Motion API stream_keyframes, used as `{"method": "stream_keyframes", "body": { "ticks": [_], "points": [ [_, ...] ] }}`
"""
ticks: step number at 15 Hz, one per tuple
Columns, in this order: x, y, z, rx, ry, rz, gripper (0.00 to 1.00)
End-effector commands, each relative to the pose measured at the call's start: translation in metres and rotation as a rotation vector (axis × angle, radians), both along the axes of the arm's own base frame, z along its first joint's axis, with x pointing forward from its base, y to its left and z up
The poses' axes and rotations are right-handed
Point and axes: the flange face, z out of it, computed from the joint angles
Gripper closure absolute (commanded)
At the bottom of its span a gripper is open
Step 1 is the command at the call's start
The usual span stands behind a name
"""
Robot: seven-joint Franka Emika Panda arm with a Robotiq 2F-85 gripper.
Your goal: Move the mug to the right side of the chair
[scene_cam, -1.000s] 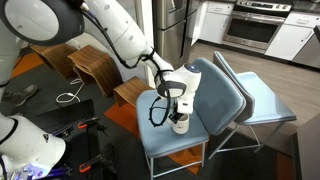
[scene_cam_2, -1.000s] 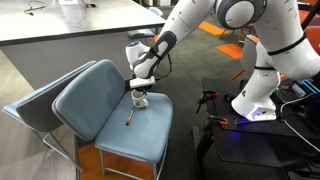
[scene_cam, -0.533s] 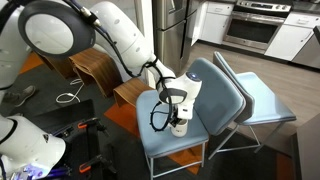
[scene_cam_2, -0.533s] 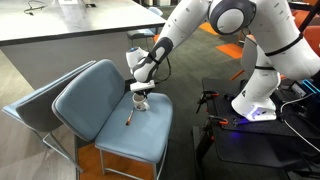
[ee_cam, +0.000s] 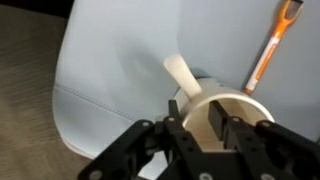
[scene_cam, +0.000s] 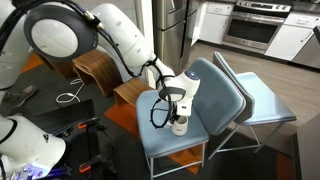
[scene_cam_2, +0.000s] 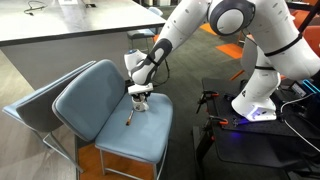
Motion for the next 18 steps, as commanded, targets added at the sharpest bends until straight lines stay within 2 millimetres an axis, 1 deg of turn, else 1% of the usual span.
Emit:
{"method": "stream_keyframes", "body": {
  "ticks": [1, 2, 3, 5, 7, 9, 11, 14, 16, 18],
  "points": [
    [-0.004, 0.01, 0.008, -0.005, -0.002, 0.02, 0.28],
    [-0.006, 0.013, 0.011, -0.034, 0.006, 0.017, 0.22],
    [-0.01, 0.013, 0.015, -0.057, 0.006, 0.011, 0.13],
    [-0.017, 0.01, 0.023, -0.114, 0.023, -0.003, 0.01],
    [-0.021, 0.012, 0.036, -0.143, 0.009, -0.002, 0.0],
    [-0.023, 0.02, 0.053, -0.149, -0.015, 0.026, 0.0],
    [-0.021, 0.037, 0.074, -0.094, -0.078, 0.099, 0.0],
    [-0.022, 0.066, 0.101, -0.081, -0.113, 0.173, 0.0],
    [-0.025, 0.08, 0.113, -0.103, -0.116, 0.204, 0.0],
    [-0.028, 0.088, 0.119, -0.16, -0.104, 0.261, 0.0]
  ]
}}
